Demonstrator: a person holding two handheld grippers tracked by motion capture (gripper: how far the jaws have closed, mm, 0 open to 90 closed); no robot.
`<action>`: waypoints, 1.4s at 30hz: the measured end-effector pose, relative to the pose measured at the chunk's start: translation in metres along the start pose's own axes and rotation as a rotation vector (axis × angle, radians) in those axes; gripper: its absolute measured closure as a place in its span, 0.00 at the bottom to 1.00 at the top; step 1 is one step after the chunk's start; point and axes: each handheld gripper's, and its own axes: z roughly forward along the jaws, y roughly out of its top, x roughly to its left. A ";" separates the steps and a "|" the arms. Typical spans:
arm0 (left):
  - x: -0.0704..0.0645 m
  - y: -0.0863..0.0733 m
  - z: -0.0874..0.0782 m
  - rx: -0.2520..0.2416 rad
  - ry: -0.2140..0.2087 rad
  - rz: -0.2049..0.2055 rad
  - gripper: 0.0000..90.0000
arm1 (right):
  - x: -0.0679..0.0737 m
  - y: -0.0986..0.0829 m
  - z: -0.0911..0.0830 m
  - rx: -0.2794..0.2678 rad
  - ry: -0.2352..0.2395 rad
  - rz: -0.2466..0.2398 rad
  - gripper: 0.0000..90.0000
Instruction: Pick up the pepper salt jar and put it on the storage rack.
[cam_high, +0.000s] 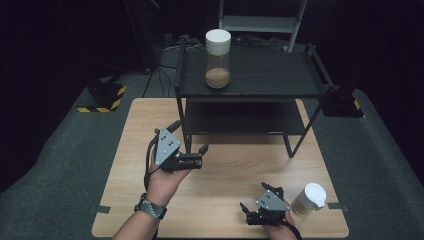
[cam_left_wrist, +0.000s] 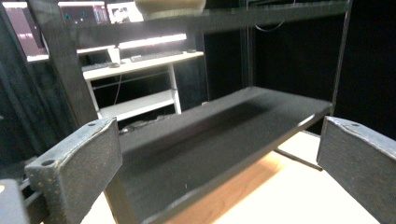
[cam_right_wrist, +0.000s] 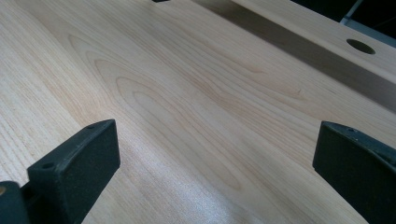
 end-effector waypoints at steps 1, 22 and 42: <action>-0.001 -0.007 -0.001 0.012 -0.001 -0.003 0.00 | 0.000 0.000 0.000 0.000 0.000 -0.001 0.00; -0.011 -0.072 -0.007 0.145 -0.035 -0.036 0.00 | 0.002 0.001 0.000 0.003 -0.005 -0.009 0.00; -0.017 -0.117 -0.003 0.344 -0.016 0.024 0.00 | 0.005 0.000 0.000 0.001 -0.016 -0.021 0.00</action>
